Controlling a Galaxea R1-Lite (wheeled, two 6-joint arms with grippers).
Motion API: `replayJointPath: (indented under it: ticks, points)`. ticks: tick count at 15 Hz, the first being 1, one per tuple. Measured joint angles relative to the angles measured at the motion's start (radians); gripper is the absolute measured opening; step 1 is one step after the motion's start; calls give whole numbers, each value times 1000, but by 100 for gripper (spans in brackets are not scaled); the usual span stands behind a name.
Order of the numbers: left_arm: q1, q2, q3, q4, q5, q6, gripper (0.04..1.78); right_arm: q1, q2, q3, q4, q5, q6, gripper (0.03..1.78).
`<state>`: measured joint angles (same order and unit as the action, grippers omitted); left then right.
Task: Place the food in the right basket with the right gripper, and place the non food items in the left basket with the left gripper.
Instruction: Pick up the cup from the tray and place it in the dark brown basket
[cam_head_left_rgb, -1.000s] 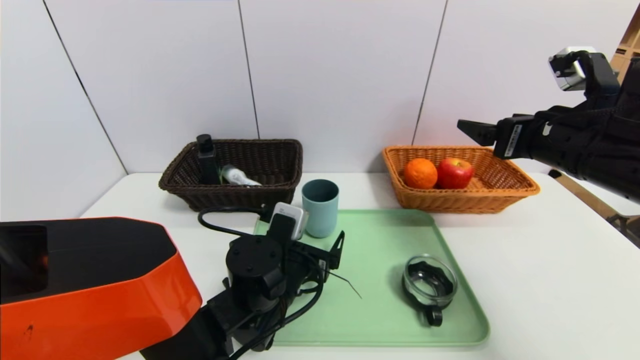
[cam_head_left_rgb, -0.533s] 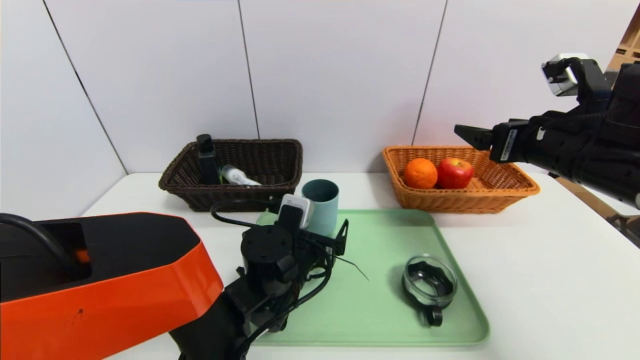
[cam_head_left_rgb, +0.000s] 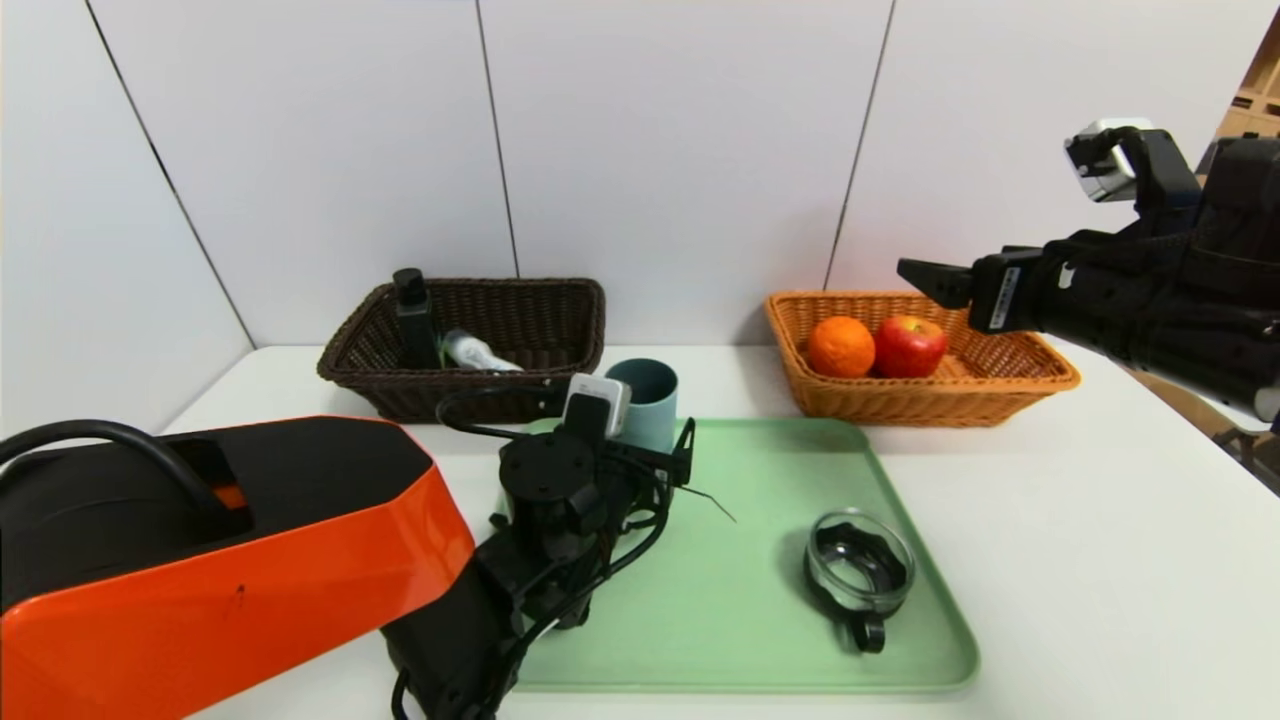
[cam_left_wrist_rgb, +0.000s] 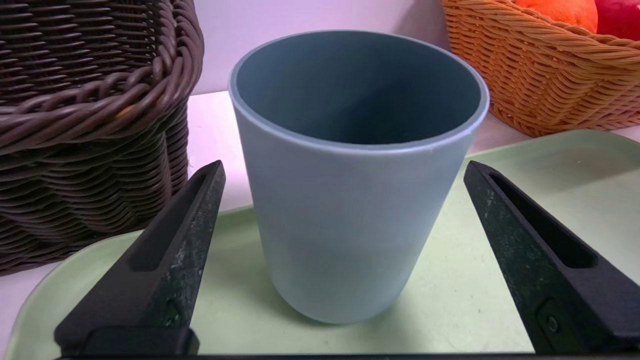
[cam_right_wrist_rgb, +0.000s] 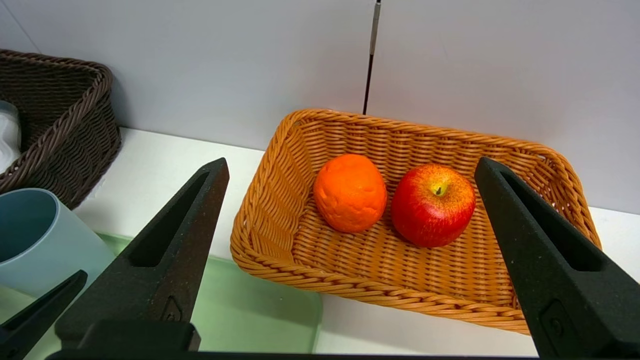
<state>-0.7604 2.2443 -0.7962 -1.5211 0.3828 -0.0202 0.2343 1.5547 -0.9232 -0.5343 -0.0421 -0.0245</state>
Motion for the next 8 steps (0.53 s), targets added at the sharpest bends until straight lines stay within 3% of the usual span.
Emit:
replayJointPath:
  ticks: [8]
  points:
    - [9, 43, -89, 49, -2, 1, 169, 0, 6, -5, -1, 31, 0, 169]
